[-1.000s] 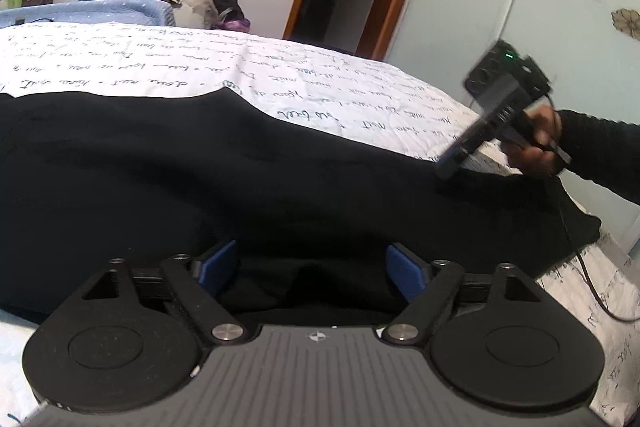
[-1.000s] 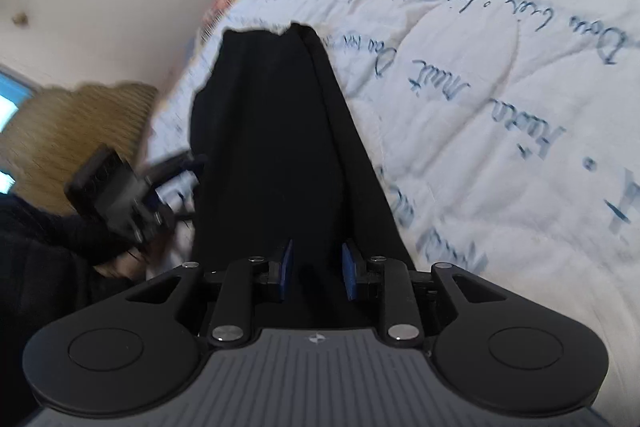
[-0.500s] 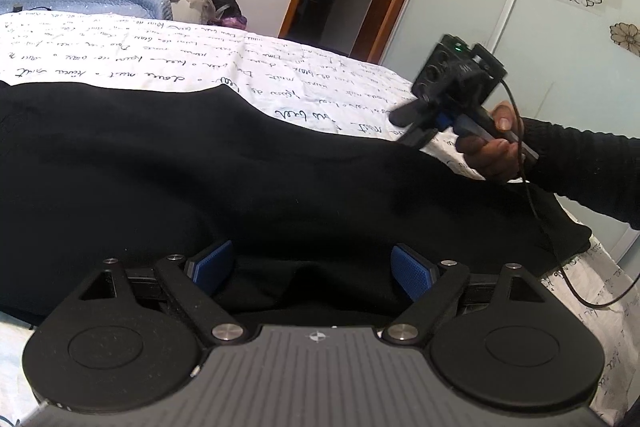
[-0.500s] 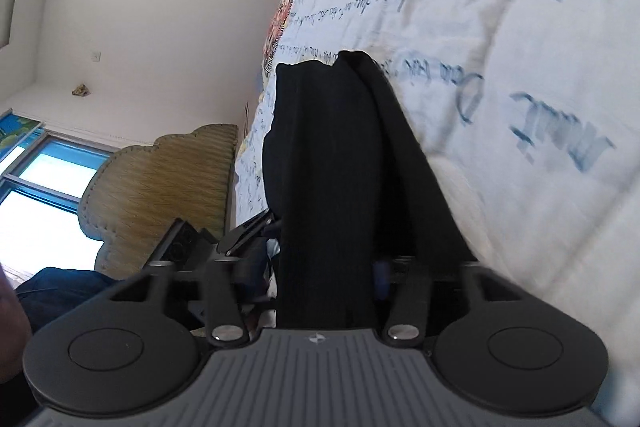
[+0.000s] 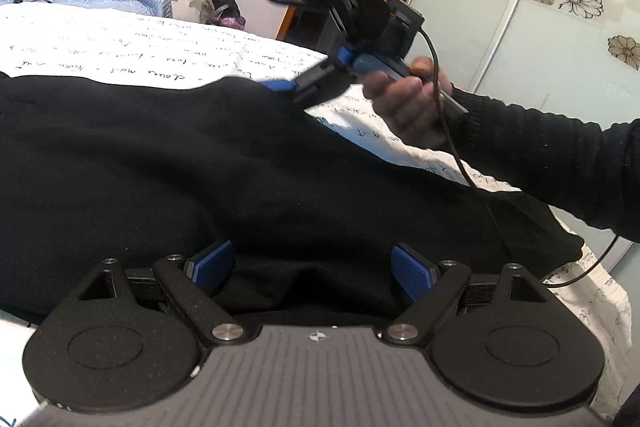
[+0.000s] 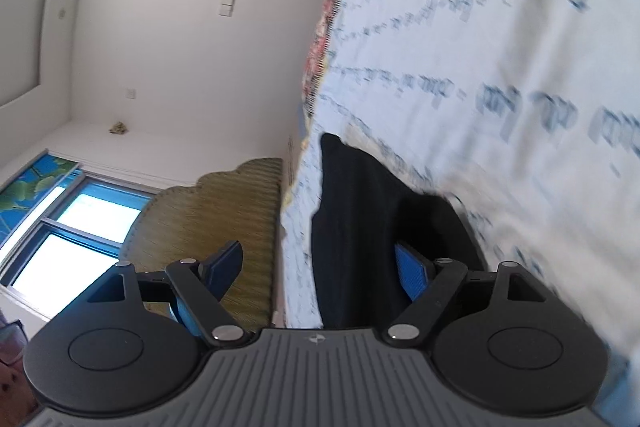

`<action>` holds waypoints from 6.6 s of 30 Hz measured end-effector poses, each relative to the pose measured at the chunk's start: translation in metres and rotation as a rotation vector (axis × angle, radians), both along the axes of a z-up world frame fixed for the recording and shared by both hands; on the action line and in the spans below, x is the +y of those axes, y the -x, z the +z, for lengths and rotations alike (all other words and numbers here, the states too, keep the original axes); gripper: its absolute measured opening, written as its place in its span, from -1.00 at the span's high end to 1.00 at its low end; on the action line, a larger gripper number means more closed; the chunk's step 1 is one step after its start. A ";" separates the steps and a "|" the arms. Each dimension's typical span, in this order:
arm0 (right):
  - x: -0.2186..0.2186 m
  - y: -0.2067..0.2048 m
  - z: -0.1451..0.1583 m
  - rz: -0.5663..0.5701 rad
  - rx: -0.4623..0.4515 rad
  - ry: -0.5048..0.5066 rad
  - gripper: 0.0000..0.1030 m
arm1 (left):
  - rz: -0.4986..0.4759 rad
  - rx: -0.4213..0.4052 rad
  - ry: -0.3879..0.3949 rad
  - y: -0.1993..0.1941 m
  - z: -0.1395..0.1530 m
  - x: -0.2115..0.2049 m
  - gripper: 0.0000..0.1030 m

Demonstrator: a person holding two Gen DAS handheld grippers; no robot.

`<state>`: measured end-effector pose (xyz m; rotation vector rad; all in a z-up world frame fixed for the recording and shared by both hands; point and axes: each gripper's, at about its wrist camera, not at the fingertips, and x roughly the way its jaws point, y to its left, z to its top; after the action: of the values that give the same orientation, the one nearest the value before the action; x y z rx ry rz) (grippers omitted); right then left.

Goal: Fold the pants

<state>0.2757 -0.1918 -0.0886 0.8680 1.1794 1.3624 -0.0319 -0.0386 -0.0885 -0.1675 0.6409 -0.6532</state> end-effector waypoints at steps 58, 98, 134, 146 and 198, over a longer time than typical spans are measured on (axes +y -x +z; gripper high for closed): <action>0.002 0.252 0.033 -0.635 -0.236 0.380 -0.92 | 0.255 0.103 0.028 -0.028 0.041 0.099 -0.89; -0.312 0.486 -0.048 -1.818 0.162 0.151 -0.98 | -0.228 -0.173 -0.167 0.033 0.090 -0.120 -0.89; -0.320 0.530 -0.038 -1.828 0.263 0.279 -0.60 | -0.195 -0.059 -0.216 0.033 0.054 -0.114 -0.90; -0.316 0.506 -0.044 -1.775 0.300 0.278 -0.08 | -0.189 -0.074 -0.204 0.032 0.058 -0.118 -0.90; -0.269 0.505 -0.014 -1.830 -0.128 0.876 0.80 | -0.464 0.094 -0.125 -0.001 0.122 -0.318 -0.97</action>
<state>-0.2293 -0.4612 -0.1024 0.7145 0.3387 -0.5703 -0.0306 -0.3569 0.0333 0.0715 0.8179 -1.0524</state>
